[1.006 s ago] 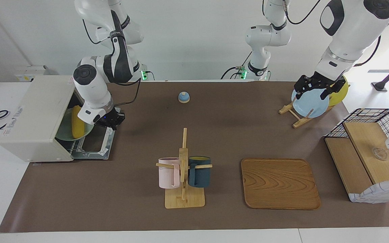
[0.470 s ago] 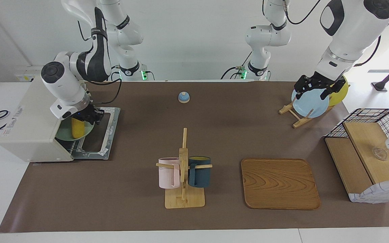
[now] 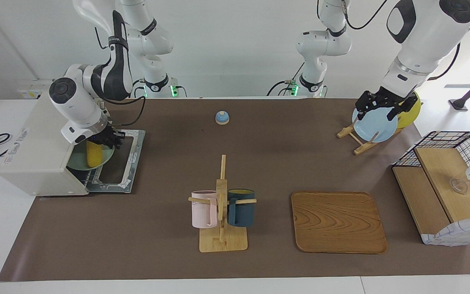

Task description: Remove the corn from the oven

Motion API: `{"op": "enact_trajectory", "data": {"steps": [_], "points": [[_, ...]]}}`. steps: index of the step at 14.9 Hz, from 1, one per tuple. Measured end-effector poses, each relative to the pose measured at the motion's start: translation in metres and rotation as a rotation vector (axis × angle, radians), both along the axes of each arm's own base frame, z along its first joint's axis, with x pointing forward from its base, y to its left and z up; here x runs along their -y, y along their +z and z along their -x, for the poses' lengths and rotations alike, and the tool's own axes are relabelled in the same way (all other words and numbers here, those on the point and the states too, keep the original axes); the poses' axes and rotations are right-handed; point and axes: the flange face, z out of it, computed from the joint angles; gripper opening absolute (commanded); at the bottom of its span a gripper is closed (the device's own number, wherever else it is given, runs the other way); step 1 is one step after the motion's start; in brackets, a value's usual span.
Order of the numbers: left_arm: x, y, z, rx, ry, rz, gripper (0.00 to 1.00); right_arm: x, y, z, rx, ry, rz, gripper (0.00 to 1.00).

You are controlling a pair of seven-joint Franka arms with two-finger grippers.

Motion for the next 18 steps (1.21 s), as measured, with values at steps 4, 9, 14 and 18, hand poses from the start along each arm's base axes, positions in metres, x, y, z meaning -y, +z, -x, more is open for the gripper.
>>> {"op": "enact_trajectory", "data": {"steps": [4,9,14,18], "points": [[0.000,0.000,0.000,0.000,0.000,0.000,1.00,0.004,-0.013,0.008,0.029,0.023,-0.004,0.00],[0.000,0.000,0.000,0.000,0.000,0.000,1.00,0.001,-0.003,0.014,0.037,0.087,0.037,0.00],[0.000,0.000,0.000,0.000,0.000,0.000,1.00,-0.031,0.003,0.011,0.006,0.188,0.081,0.00],[0.000,0.000,0.000,0.000,0.000,0.000,1.00,-0.111,0.015,0.007,0.015,0.245,0.120,0.00]]}}
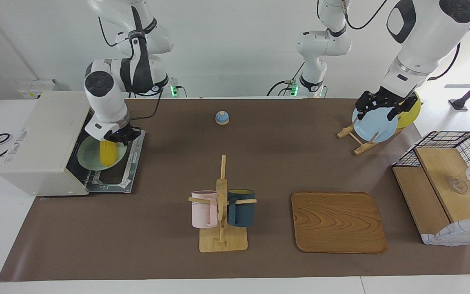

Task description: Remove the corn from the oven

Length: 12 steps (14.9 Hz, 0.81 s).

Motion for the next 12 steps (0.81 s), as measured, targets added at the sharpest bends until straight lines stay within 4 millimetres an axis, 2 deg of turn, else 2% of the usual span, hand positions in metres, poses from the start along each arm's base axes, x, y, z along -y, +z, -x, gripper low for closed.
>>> {"op": "enact_trajectory", "data": {"steps": [4,7,12], "points": [[0.000,0.000,0.000,0.000,0.000,0.000,1.00,-0.114,0.021,0.008,-0.003,0.021,0.051,0.00],[0.000,0.000,0.000,0.000,0.000,0.000,1.00,-0.172,0.032,0.005,0.018,0.066,0.059,0.00],[0.000,0.000,0.000,0.000,0.000,0.000,1.00,-0.278,0.010,0.014,0.046,0.005,0.060,0.00]]}}
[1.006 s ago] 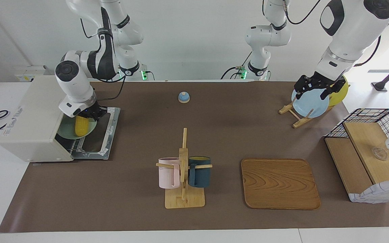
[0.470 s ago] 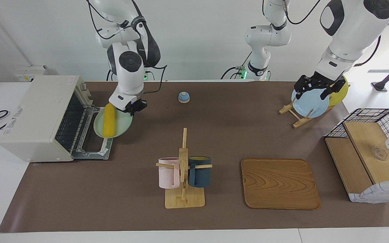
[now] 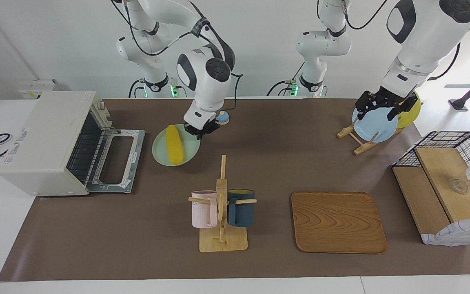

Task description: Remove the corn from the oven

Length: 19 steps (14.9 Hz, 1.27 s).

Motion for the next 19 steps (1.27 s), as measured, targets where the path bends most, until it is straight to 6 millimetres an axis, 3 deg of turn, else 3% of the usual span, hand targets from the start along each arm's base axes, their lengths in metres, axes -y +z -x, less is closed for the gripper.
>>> {"op": "enact_trajectory", "data": {"steps": [3,5,10,14,17,19], "points": [[0.000,0.000,0.000,0.000,0.000,0.000,1.00,-0.071,-0.032,0.002,0.024,-0.042,0.022,0.00],[0.000,0.000,0.000,0.000,0.000,0.000,1.00,-0.092,-0.059,0.002,0.034,-0.068,0.028,0.00],[0.000,0.000,0.000,-0.001,0.000,0.000,1.00,-0.089,-0.091,-0.006,0.056,-0.102,-0.021,0.00],[0.000,-0.001,0.001,-0.006,0.000,-0.001,1.00,-0.082,-0.095,-0.012,0.057,-0.172,-0.061,0.00],[0.000,-0.001,0.001,-0.007,0.000,-0.001,1.00,-0.073,-0.093,-0.022,0.055,-0.234,-0.098,0.15],[0.000,-0.001,0.001,-0.007,0.000,-0.001,1.00,-0.072,-0.092,-0.024,0.059,-0.242,-0.111,0.34]]}}
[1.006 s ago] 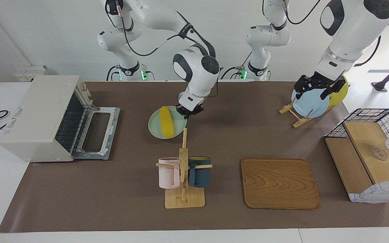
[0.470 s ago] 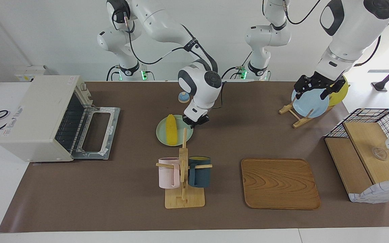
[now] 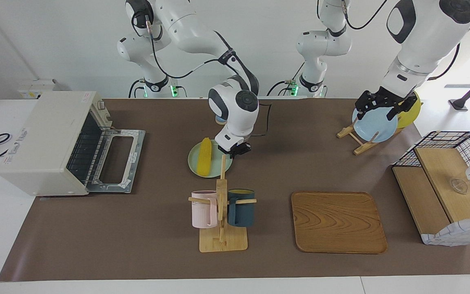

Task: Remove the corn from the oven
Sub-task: 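Lower the green plate onto the table center with the right gripper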

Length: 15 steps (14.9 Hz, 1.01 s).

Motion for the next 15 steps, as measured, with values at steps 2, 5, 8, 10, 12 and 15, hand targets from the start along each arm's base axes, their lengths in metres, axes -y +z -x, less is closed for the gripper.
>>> {"op": "enact_trajectory", "data": {"steps": [2,5,8,10,12,15], "points": [[0.000,0.000,0.000,0.000,0.000,0.000,1.00,-0.004,0.001,0.000,0.013,0.003,-0.012,0.39],[0.001,-0.001,0.000,-0.003,-0.002,0.000,1.00,-0.006,0.011,-0.003,0.041,0.004,-0.035,0.52],[0.005,-0.001,0.001,-0.003,-0.010,0.000,1.00,0.010,0.053,-0.012,0.075,0.005,-0.065,0.52],[0.008,-0.001,0.001,-0.003,-0.015,0.000,1.00,0.042,0.089,-0.020,0.056,0.006,-0.056,0.52],[0.012,-0.003,0.001,-0.002,-0.022,0.000,1.00,0.090,0.123,-0.030,0.025,0.013,-0.047,0.51],[0.044,-0.016,0.003,0.003,-0.060,0.004,1.00,0.164,0.165,-0.038,-0.028,0.032,-0.041,0.51]]}}
